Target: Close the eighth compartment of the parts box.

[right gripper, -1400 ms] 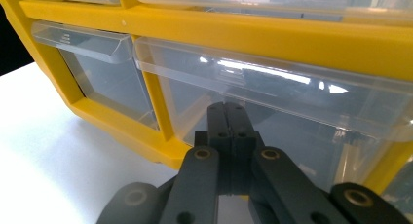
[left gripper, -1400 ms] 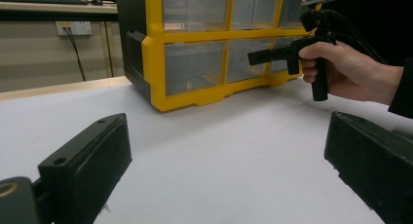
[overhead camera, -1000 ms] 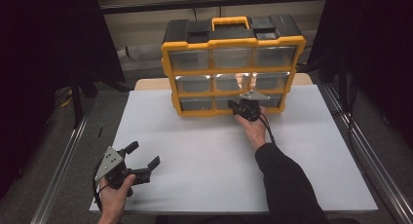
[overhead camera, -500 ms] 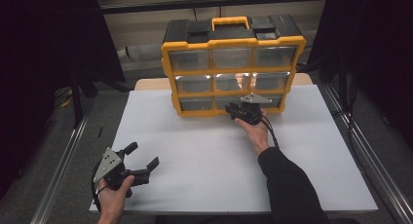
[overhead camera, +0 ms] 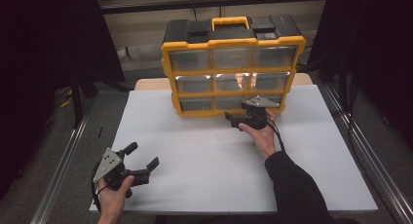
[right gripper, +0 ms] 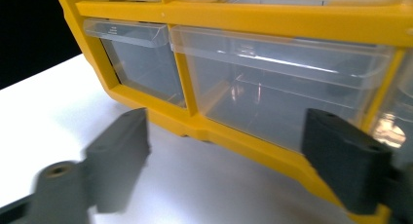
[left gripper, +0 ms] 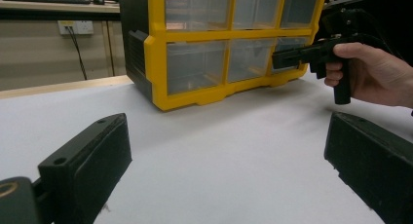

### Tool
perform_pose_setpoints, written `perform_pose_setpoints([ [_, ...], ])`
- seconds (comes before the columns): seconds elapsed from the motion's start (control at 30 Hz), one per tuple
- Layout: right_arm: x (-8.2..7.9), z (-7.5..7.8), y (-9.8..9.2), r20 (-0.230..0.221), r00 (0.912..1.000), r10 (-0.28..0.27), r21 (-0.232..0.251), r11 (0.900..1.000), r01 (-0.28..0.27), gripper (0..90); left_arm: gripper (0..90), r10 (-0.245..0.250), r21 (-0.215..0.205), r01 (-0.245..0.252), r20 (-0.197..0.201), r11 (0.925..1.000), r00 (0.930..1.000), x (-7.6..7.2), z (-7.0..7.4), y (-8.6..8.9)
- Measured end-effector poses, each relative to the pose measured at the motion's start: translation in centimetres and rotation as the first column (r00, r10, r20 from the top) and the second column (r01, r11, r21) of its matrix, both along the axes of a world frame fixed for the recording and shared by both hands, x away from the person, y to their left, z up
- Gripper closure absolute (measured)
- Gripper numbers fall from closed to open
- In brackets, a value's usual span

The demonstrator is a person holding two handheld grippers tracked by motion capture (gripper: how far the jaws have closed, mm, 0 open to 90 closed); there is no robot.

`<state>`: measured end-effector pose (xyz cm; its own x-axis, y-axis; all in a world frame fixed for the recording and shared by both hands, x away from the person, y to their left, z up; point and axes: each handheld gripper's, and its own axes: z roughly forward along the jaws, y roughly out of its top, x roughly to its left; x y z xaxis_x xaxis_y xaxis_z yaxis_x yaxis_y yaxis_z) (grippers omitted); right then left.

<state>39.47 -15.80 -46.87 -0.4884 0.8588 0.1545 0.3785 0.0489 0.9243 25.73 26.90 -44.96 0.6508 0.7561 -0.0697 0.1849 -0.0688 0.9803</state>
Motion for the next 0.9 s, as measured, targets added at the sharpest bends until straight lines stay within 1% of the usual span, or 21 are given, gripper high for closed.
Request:
perform_pose_setpoints([
  [0.03, -0.2, 0.1, -0.2, -0.003, 1.0000, -0.004, 0.006, 1.000, 0.004, 8.4, 3.0, -0.003, -0.003, 0.003, -0.002, 1.0000, 1.0000, 0.0, 0.0, 0.0],
  [0.07, -0.3, 0.1, -0.4, 0.000, 1.0000, -0.009, 0.010, 1.000, 0.009, 6.7, 3.0, -0.005, 0.005, 0.005, -0.003, 1.0000, 1.0000, 0.0, 0.0, 0.0],
  [0.13, -0.6, 0.3, -0.8, 0.004, 1.0000, -0.008, 0.014, 1.000, 0.008, 1.8, 3.0, -0.005, 0.004, 0.005, -0.003, 1.0000, 1.0000, 0.0, 0.0, 0.0],
  [0.17, -0.7, 0.4, -1.0, 0.004, 1.0000, -0.007, 0.019, 1.000, 0.007, 0.9, 3.0, -0.005, 0.005, 0.005, -0.003, 1.0000, 1.0000, 0.0, 0.0, 0.0],
  [0.2, -0.8, 0.5, -1.2, 0.006, 0.9999, -0.010, 0.029, 1.000, 0.010, 0.2, 3.0, -0.006, -0.006, 0.006, -0.005, 1.0000, 1.0000, 0.0, 0.0, 0.0],
  [0.3, -1.2, 0.9, -1.8, 0.021, 0.9997, -0.010, 0.036, 0.999, 0.010, 0.3, 3.0, -0.009, -0.008, 0.009, -0.008, 0.9999, 0.9999, 0.0, -0.1, 0.0],
  [0.37, -1.4, 1.2, -2.0, 0.019, 0.9998, -0.007, 0.040, 0.999, 0.006, 0.3, 3.0, -0.010, 0.001, 0.010, -0.007, 0.9999, 0.9999, 0.0, 0.0, -0.1],
  [0.43, -1.7, 1.4, -2.1, 0.014, 0.9999, -0.004, 0.047, 0.999, 0.003, 0.1, 3.0, -0.013, 0.004, 0.013, -0.004, 0.9999, 0.9999, 0.0, 0.0, -0.1],
  [0.5, -2.2, 1.5, -2.1, 0.020, 0.9998, -0.006, 0.052, 0.999, 0.005, 0.2, 3.0, -0.010, 0.001, 0.010, -0.006, 1.0000, 0.9999, 0.0, 0.0, -0.1],
  [0.53, -2.4, 1.4, -2.1, 0.025, 0.9997, -0.003, 0.046, 0.999, 0.002, 0.2, 3.0, -0.007, 0.003, 0.008, -0.006, 1.0000, 1.0000, 0.0, 0.0, 0.0],
  [0.63, -3.1, 1.2, -2.2, 0.029, 0.9995, -0.009, 0.023, 1.000, 0.008, 0.3, 3.0, -0.006, -0.012, 0.006, -0.010, 0.9999, 0.9999, 0.0, 0.0, -0.1],
  [0.67, -3.1, 1.3, -2.2, 0.029, 0.9995, -0.011, 0.018, 1.000, 0.011, 0.5, 3.0, -0.009, -0.001, 0.008, -0.008, 1.0000, 0.9999, 0.0, 0.0, 0.0],
  [0.8, -3.6, 1.5, -2.4, 0.033, 0.9995, 0.002, -0.003, 1.000, -0.002, 0.9, 3.0, -0.009, -0.002, 0.009, -0.006, 1.0000, 0.9999, 0.0, -0.1, 0.0],
  [0.87, -4.0, 1.7, -2.7, 0.045, 0.9989, 0.010, 0.006, 1.000, -0.010, 0.4, 3.0, -0.010, -0.009, 0.010, -0.008, 0.9999, 0.9999, 0.1, -0.1, 0.0],
  [0.9, -4.2, 1.7, -2.8, 0.049, 0.9986, 0.019, 0.013, 1.000, -0.019, 0.1, 3.0, -0.010, -0.006, 0.010, -0.007, 0.9999, 0.9999, 0.1, -0.1, 0.0],
])
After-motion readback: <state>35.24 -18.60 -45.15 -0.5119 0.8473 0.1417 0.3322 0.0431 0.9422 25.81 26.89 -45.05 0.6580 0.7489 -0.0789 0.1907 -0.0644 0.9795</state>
